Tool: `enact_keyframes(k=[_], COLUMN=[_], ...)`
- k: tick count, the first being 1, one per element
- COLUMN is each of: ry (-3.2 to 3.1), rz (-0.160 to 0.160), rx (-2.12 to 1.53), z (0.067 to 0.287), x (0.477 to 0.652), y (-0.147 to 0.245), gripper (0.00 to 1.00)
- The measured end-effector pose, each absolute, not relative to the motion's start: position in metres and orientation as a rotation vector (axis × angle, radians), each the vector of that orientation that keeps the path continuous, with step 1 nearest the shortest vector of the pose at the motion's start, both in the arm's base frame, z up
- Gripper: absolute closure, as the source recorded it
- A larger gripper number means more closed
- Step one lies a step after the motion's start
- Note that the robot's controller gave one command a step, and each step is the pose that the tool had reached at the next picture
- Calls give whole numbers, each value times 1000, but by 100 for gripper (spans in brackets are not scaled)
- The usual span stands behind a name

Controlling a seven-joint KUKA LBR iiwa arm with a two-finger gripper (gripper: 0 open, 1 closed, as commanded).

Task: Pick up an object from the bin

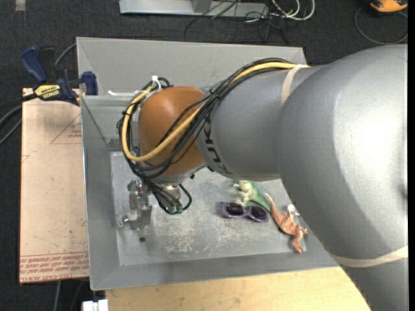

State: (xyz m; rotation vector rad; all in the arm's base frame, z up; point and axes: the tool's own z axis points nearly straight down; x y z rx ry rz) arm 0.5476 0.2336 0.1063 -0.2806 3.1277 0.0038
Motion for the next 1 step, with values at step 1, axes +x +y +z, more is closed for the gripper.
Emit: enact_keyframes(k=[1], ry=[3116], rz=[9], rx=[-299], z=[211], x=[551], y=[235], gripper=[100])
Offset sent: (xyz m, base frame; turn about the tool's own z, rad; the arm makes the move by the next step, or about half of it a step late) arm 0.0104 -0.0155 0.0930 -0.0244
